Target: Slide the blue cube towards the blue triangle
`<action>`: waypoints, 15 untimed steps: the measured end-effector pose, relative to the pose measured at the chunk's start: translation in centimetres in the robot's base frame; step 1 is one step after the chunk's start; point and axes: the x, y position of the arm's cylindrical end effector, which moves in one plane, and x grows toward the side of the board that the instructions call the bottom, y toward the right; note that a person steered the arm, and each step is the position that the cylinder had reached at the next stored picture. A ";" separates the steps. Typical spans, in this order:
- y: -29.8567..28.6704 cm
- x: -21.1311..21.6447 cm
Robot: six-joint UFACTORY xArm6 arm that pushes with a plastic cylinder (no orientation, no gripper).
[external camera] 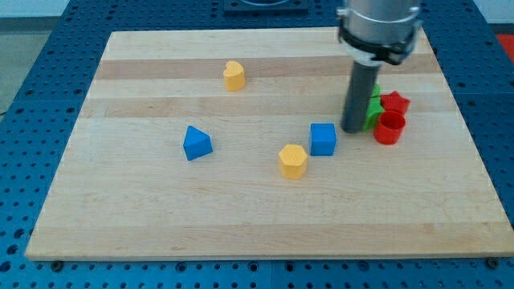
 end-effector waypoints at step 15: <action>-14.2 0.2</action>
